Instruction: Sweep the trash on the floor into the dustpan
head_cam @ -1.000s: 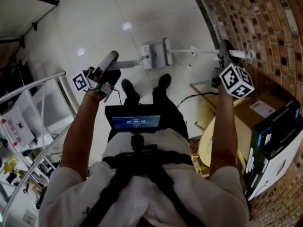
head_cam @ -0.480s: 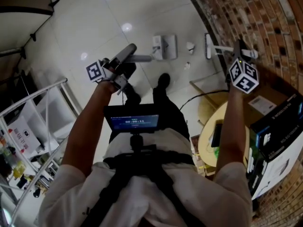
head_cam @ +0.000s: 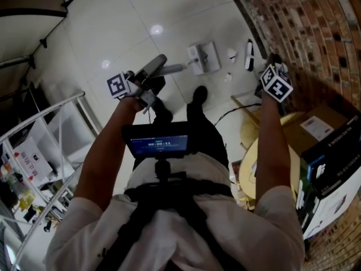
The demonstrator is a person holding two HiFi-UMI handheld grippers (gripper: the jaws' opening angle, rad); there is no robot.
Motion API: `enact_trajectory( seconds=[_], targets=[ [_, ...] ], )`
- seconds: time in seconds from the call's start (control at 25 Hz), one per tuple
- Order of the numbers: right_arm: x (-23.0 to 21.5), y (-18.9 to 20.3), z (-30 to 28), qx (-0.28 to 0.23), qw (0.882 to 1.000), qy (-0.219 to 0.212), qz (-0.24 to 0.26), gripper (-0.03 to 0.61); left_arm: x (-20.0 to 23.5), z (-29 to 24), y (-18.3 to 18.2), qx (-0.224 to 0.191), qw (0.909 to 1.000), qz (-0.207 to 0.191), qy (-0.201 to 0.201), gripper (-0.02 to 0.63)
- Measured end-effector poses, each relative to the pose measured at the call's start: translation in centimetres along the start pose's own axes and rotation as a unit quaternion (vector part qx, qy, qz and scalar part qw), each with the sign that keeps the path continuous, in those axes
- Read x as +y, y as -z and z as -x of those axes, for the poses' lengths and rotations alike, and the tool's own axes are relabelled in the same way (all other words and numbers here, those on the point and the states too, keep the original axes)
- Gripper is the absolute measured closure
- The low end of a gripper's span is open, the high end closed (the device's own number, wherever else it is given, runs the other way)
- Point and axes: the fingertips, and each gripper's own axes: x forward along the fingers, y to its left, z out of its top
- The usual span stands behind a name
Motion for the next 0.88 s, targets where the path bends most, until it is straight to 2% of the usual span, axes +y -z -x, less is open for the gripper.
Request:
enact_trajectory(
  seconds=[0.2, 0.48, 0.72, 0.88],
  targets=[
    [3.8, -1.2, -0.2, -0.007, 1.0, -0.013, -0.012, 0.512, 0.2, 0.3, 0.0, 0.003, 1.0, 0.002, 0.002, 0.614],
    [10.2, -1.7, 2.3, -0.024, 0.996, -0.083, -0.013, 0.503, 0.4, 1.0, 0.0, 0.005, 0.9999, 0.013, 0.006, 0.614],
    [13.2, -2.5, 4.8, -0.037, 0.986, -0.153, -0.06, 0.505, 0.6, 1.4, 0.0, 0.007, 0.9998, 0.017, 0.008, 0.614],
    [13.6, -3.8, 6.4, -0.057, 0.984, -0.165, -0.037, 0.532, 0.1, 1.6, 0.1, 0.011, 0.9997, 0.017, 0.016, 0.614]
  ],
)
